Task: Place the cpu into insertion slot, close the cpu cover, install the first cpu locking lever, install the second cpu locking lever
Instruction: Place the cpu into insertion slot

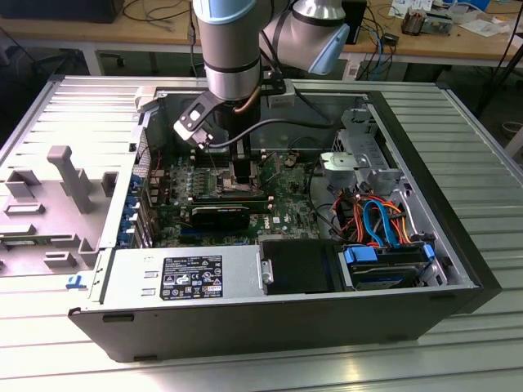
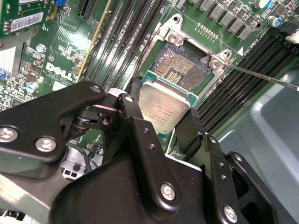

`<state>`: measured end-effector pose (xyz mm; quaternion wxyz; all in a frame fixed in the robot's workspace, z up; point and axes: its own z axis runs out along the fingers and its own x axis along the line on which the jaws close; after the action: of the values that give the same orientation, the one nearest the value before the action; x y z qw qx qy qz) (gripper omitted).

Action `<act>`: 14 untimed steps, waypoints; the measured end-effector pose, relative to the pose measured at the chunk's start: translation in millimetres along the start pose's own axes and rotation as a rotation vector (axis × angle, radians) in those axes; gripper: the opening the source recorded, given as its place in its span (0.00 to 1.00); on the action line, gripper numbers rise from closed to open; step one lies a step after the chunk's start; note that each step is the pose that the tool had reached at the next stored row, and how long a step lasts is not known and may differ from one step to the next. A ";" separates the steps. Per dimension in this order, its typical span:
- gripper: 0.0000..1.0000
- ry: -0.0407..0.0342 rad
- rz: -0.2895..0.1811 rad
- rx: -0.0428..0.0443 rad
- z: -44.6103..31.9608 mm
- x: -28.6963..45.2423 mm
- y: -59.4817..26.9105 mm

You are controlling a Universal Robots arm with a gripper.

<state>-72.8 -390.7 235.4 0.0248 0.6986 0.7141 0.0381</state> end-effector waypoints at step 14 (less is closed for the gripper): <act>0.55 -0.0356 -0.003 0.0008 10.1 7.8 -4.5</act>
<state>-76.5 -382.7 225.1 0.0372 0.6981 0.7146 0.0254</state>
